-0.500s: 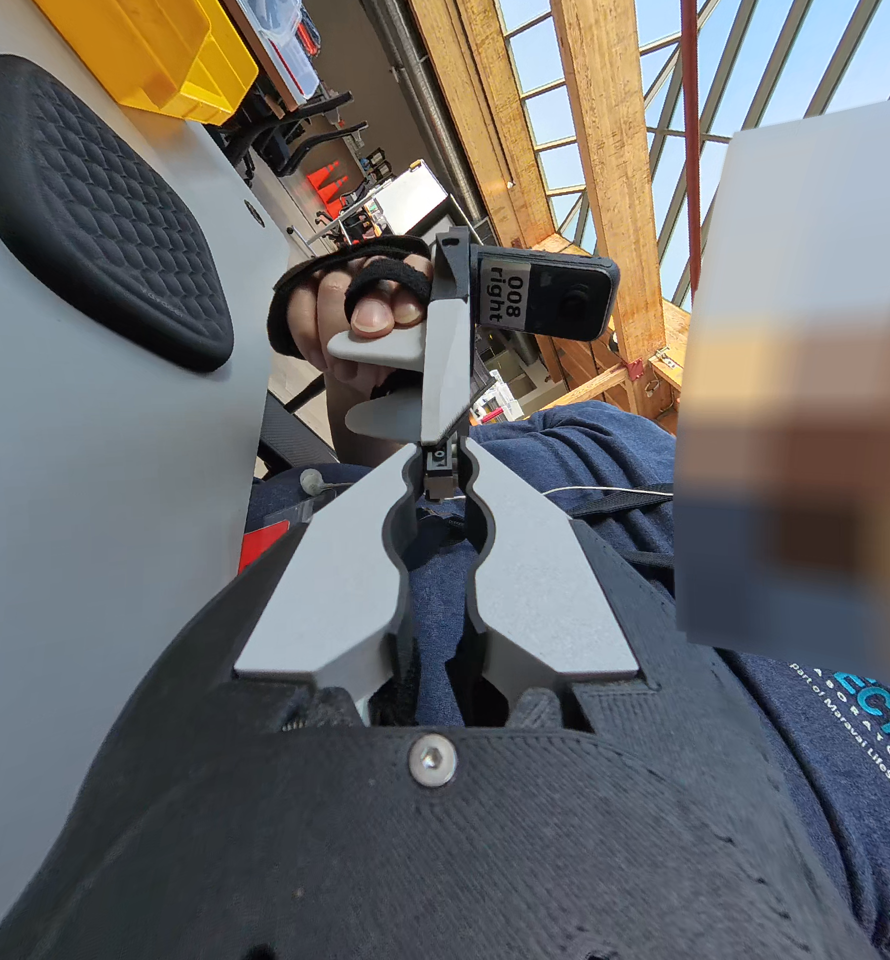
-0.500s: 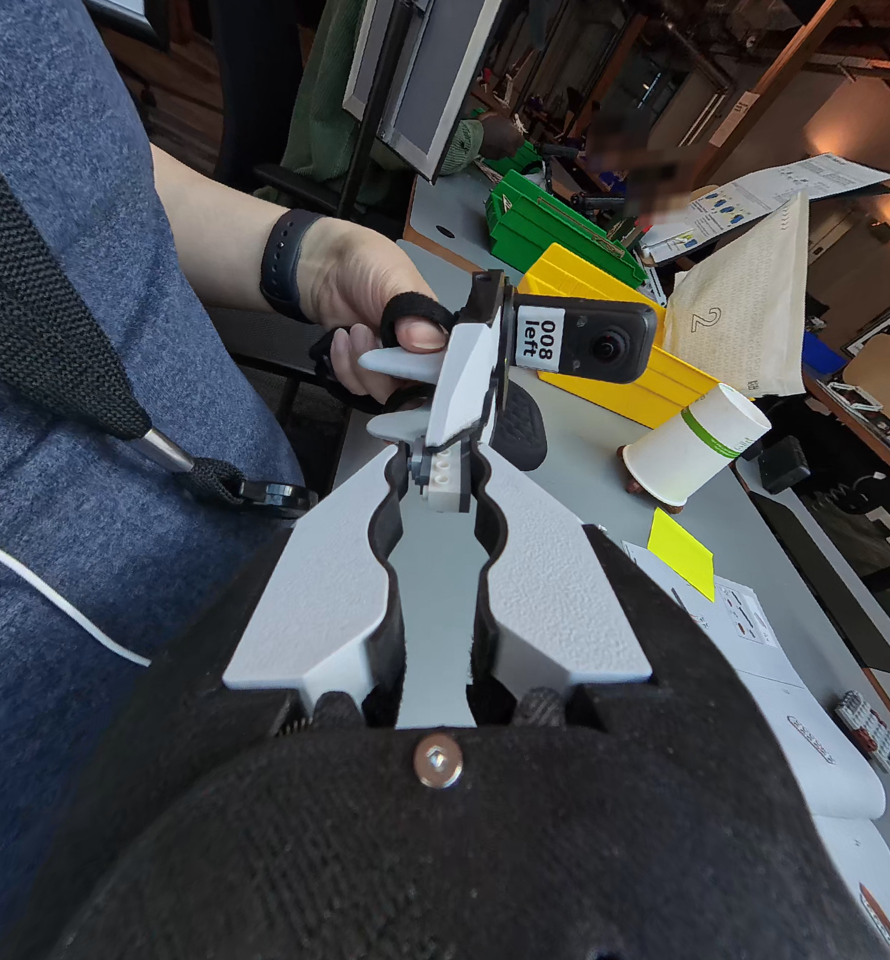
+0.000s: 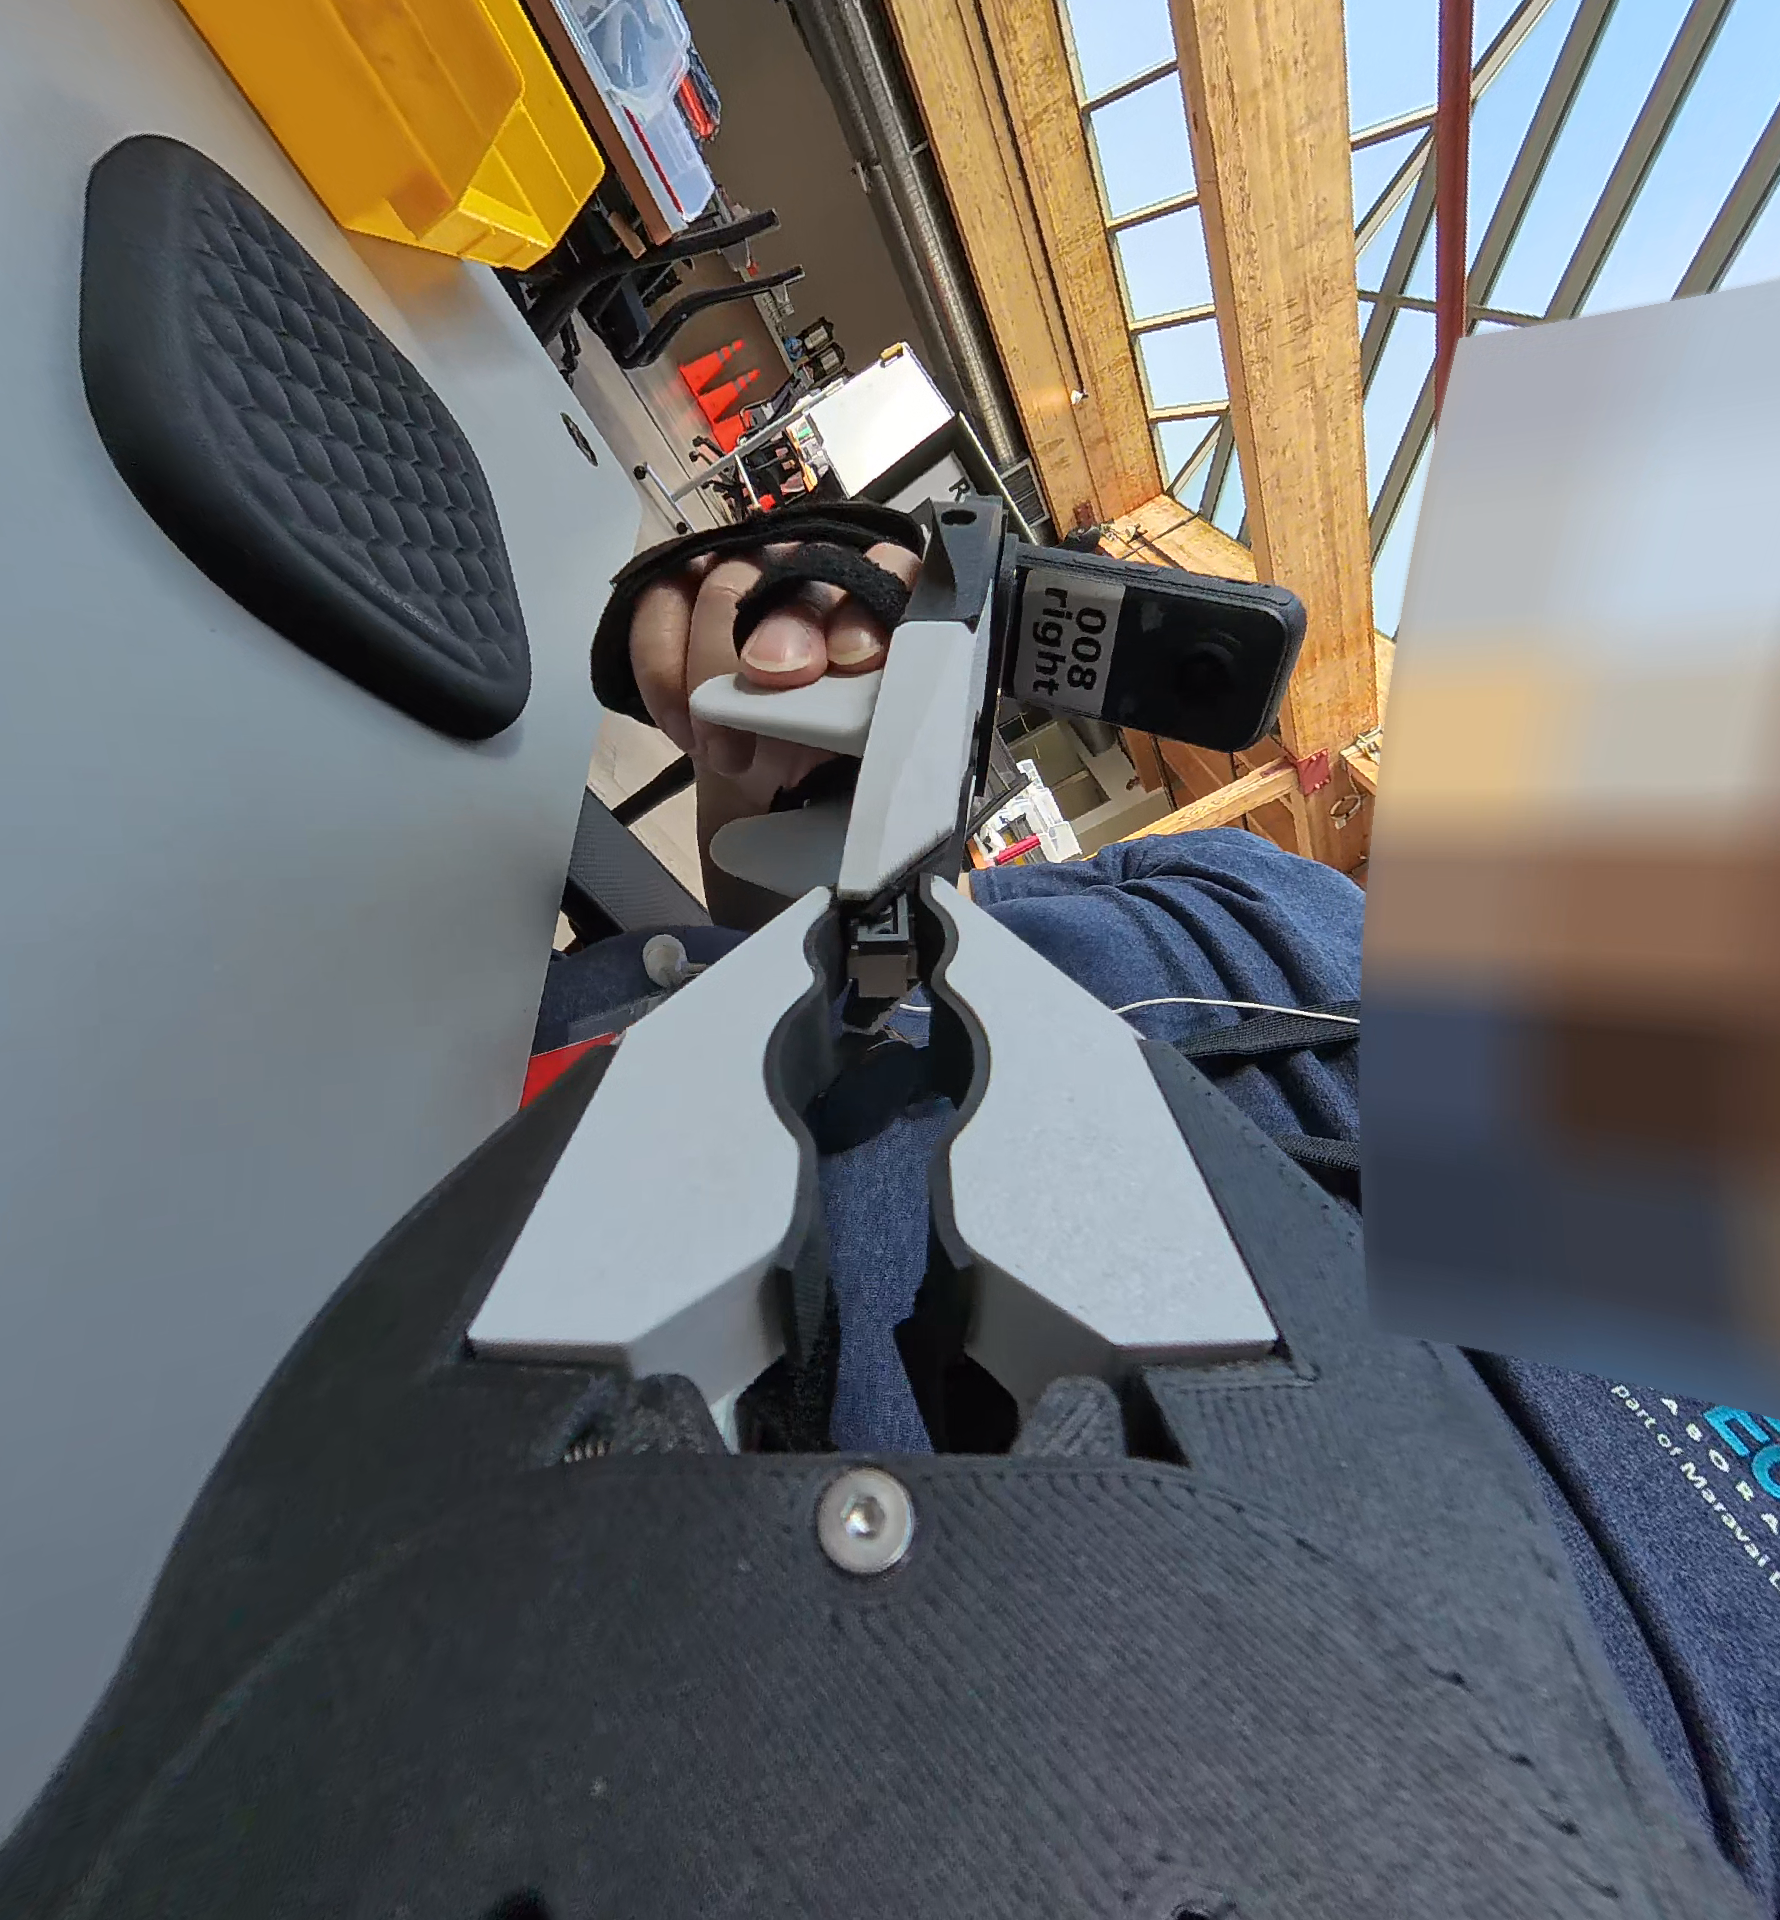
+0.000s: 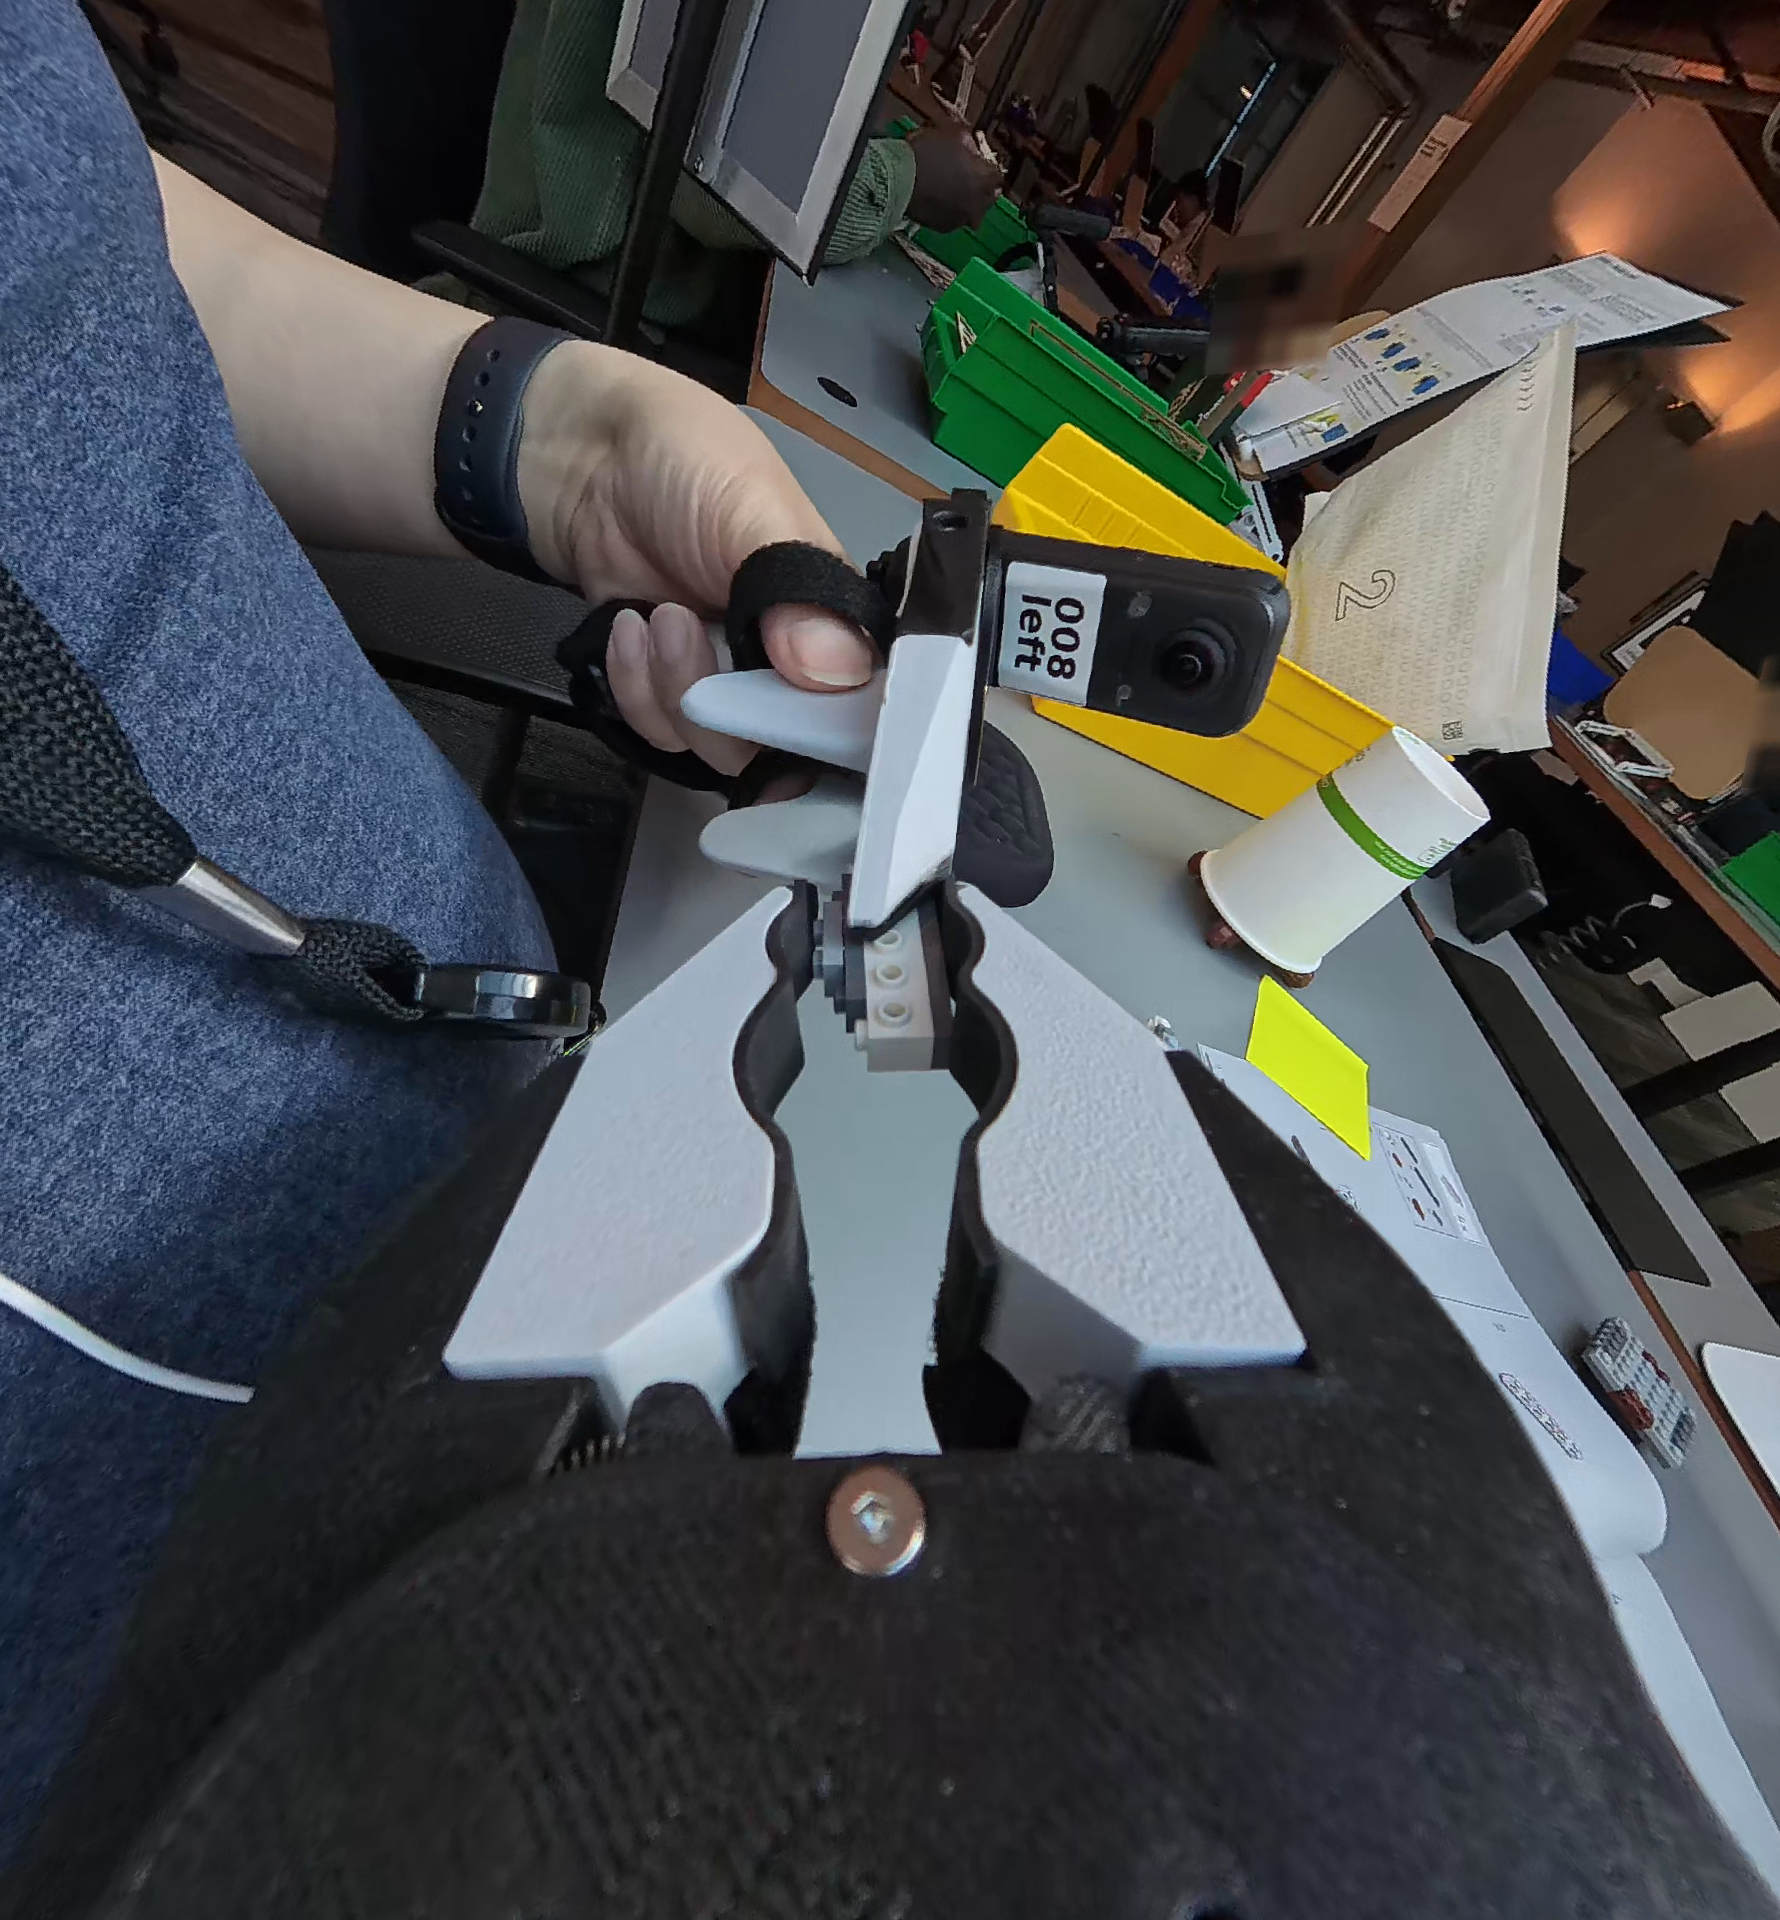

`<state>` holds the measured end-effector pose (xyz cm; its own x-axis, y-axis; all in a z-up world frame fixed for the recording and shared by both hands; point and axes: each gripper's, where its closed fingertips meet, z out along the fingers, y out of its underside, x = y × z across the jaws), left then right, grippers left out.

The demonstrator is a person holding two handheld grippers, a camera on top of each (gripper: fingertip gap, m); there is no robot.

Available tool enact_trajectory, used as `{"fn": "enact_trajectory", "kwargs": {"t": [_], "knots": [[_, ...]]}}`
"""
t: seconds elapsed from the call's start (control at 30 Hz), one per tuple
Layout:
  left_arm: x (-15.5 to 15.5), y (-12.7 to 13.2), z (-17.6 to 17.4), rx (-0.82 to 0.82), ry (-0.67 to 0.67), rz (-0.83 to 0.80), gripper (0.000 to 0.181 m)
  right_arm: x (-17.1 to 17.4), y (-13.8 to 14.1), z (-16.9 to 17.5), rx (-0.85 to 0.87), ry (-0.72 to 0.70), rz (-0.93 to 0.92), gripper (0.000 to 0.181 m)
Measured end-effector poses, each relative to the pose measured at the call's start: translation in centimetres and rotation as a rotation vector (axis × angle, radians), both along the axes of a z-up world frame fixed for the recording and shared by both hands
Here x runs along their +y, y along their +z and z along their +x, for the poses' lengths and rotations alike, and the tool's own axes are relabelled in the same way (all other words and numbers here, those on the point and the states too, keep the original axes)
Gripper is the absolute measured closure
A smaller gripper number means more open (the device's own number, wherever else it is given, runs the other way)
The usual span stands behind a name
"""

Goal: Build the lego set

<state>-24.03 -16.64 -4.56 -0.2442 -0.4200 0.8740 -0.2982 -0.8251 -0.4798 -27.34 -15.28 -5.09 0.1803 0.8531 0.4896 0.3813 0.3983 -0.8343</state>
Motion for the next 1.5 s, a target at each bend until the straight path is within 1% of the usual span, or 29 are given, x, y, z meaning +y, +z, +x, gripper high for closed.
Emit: {"fn": "enact_trajectory", "kwargs": {"t": [0.2,0.43,0.53,0.6,0.7,0.83,0.9,0.93,0.97,1.07,1.1,1.17,1.2,1.27,1.33,1.4,1.5], "knots": [[0.0,0.2,-0.1,-0.014,0.004,0.022,0.171,0.3,0.5,0.3,0.011,-0.037,0.030,0.159],[0.4,0.6,-0.5,-0.056,0.029,-0.001,0.172,0.3,0.7,0.3,0.054,-0.028,0.010,0.159],[0.7,0.1,-0.4,-0.015,0.062,0.037,0.172,0.7,0.0,0.6,0.014,-0.049,0.033,0.158],[0.8,0.3,-0.5,-0.024,0.066,0.029,0.172,0.8,0.0,0.9,0.004,-0.056,0.033,0.155],[1.1,0.1,-0.6,-0.007,0.083,0.037,0.172,0.9,0.1,1.2,-0.014,-0.068,0.036,0.159],[1.0,0.1,-0.6,-0.009,0.086,0.031,0.172,0.9,0.0,1.2,-0.016,-0.078,0.034,0.160],[1.0,0.3,-0.6,-0.018,0.084,0.061,0.172,0.8,0.1,1.2,-0.003,-0.078,0.003,0.161],[1.0,0.4,-0.8,-0.025,0.089,0.110,0.170,0.8,0.2,1.2,0.008,-0.076,-0.012,0.161],[1.2,0.5,-0.9,-0.029,0.109,0.190,0.163,0.9,0.3,1.3,0.021,-0.075,-0.031,0.161],[2.7,0.8,-1.8,0.014,0.258,0.545,0.138,0.5,0.8,1.4,0.084,-0.035,-0.112,0.160],[2.7,1.2,-2.1,0.019,0.287,0.667,0.139,0.4,1.0,1.4,0.103,-0.028,-0.129,0.160],[1.8,1.7,-2.2,0.029,0.283,0.863,0.143,0.1,1.2,1.4,0.127,-0.003,-0.149,0.160],[1.4,1.6,-2.2,0.048,0.268,0.924,0.144,-0.1,1.3,1.4,0.137,0.012,-0.149,0.160],[0.9,1.4,-1.9,0.062,0.238,0.986,0.146,-0.2,1.5,1.2,0.154,0.019,-0.146,0.160],[0.2,1.9,-1.6,0.014,0.225,1.030,0.152,-0.3,1.5,1.1,0.156,0.026,-0.153,0.159],[0.0,2.0,-1.6,0.001,0.232,1.113,0.161,-0.6,1.4,1.1,0.154,0.041,-0.159,0.159],[-0.6,1.5,-1.4,0.024,0.202,1.210,0.163,-1.3,1.7,1.0,0.170,0.083,-0.172,0.159]]}}
